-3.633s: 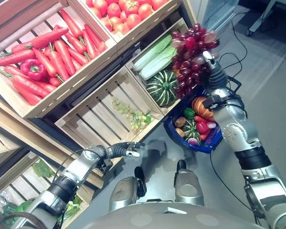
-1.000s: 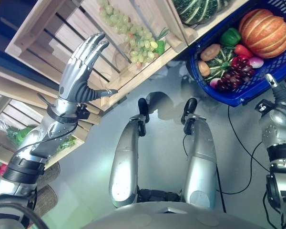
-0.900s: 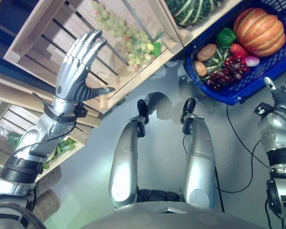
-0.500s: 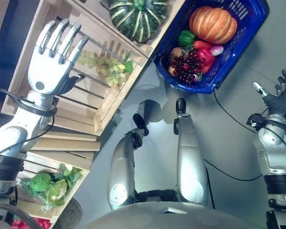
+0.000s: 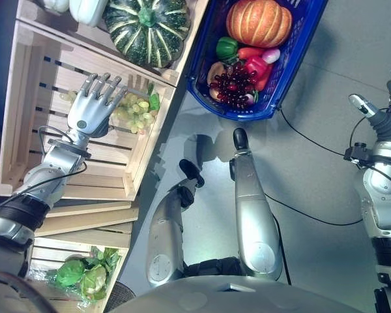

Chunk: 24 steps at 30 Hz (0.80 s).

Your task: Pick up fruits and vegetables into the basket

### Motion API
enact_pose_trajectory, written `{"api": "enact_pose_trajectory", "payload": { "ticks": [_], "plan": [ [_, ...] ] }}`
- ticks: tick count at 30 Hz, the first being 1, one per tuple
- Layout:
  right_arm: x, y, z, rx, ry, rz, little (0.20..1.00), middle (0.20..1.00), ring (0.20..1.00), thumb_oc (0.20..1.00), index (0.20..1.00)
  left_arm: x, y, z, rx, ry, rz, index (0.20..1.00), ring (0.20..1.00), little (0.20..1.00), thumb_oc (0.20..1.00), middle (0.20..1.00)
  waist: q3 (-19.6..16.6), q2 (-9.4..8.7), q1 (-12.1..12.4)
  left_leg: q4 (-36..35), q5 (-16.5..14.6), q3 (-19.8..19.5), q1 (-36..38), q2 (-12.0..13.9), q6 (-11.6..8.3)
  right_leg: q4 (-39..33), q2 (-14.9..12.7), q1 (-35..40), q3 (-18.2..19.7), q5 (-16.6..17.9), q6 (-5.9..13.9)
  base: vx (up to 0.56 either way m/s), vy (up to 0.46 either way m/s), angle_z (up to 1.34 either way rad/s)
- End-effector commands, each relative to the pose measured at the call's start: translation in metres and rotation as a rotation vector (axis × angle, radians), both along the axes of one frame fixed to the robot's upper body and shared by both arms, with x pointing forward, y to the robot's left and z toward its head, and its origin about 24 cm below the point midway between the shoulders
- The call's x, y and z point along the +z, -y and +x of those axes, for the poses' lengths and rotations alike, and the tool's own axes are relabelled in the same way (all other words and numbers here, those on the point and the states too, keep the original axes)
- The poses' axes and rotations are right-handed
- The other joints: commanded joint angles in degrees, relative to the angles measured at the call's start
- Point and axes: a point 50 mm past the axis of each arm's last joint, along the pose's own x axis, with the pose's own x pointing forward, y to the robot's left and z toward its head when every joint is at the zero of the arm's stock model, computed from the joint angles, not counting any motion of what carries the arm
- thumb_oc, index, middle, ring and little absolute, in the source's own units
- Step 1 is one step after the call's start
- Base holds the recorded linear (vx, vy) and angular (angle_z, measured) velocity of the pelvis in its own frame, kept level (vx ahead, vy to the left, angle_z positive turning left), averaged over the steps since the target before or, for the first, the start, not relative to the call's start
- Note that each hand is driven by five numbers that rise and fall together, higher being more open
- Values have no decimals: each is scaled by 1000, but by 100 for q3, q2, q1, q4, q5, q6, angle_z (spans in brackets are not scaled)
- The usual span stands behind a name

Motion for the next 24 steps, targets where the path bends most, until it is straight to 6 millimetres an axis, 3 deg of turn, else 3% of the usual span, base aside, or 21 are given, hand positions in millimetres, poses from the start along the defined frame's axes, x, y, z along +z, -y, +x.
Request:
{"api": "enact_pose_trajectory", "payload": {
  "ticks": [1,12,18,24],
  "plan": [
    [33,-3,-16,43,143,-92,1000,1000,1000,1000,1000,-30,-19,-6,130,-115,-135,1000,1000,1000,1000,1000,-98,105,-334,264,-33,-308,-352,148,-290,-11,47,162,-234,-398,374,24,51,-11],
    [39,-6,-17,70,151,-92,1000,1000,1000,1000,1000,-46,-41,-2,294,-134,-208,1000,1000,1000,1000,1000,-98,-95,-413,453,-104,-214,-630,257,-266,67,141,-93,-218,-379,350,5,13,-4],
    [40,-6,-16,53,156,-83,1000,1000,1000,1000,1000,-41,-45,3,329,-83,-225,1000,1000,1000,1000,1000,-98,-169,-404,530,-129,-213,-831,288,-246,155,203,-273,-225,-386,320,0,0,0],
    [42,-5,-16,15,180,-92,1000,1000,1000,1000,1000,-25,-48,6,335,56,-94,1000,1000,1000,1000,1000,-98,-226,-378,590,-141,-243,-994,309,-229,194,245,-398,-241,-378,293,0,-14,4]
  ]
}}
